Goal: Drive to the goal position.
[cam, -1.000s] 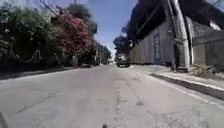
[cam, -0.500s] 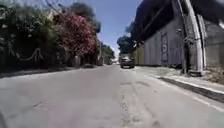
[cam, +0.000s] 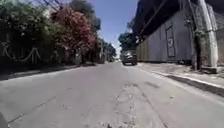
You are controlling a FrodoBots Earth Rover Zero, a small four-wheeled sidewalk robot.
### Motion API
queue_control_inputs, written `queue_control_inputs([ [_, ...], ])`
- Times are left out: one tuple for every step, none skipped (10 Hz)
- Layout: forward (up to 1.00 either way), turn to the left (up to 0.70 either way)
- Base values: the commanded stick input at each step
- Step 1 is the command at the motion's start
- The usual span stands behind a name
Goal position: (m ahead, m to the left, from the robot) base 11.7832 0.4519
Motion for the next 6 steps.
queue_control_inputs([
  [1.00, 0.00],
  [1.00, 0.00],
  [1.00, 0.00],
  [1.00, 0.00],
  [1.00, 0.00],
  [1.00, 0.00],
])
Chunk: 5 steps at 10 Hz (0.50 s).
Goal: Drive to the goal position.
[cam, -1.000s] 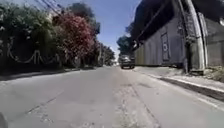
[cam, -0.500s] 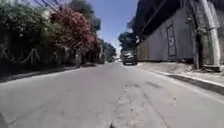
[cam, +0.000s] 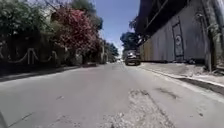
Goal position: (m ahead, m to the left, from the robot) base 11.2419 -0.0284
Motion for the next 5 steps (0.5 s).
queue_control_inputs([
  [1.00, 0.00],
  [1.00, 0.00],
  [1.00, 0.00],
  [1.00, 0.00],
  [1.00, 0.00],
])
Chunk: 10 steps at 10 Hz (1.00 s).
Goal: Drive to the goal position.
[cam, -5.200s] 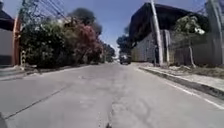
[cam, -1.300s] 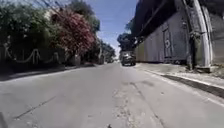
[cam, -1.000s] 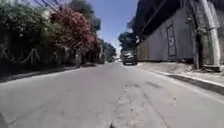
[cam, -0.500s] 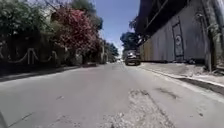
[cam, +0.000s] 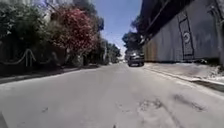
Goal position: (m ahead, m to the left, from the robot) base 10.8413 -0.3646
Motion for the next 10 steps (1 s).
queue_control_inputs([
  [1.00, 0.00],
  [1.00, 0.00],
  [1.00, 0.00],
  [1.00, 0.00],
  [1.00, 0.00],
  [1.00, 0.00],
  [1.00, 0.00],
  [1.00, 0.00],
  [1.00, 0.00],
  [1.00, -0.08],
])
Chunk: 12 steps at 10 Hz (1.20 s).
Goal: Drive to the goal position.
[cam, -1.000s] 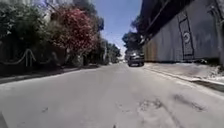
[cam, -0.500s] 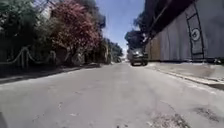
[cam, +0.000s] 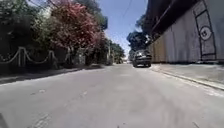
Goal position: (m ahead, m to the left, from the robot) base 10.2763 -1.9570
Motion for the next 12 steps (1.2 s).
queue_control_inputs([
  [1.00, -0.33],
  [1.00, -0.40],
  [1.00, -0.40],
  [1.00, -0.40],
  [1.00, -0.40],
  [1.00, -0.03],
  [1.00, 0.00],
  [1.00, 0.00],
  [1.00, 0.00],
  [1.00, 0.00],
  [1.00, 0.00],
  [1.00, 0.00],
])
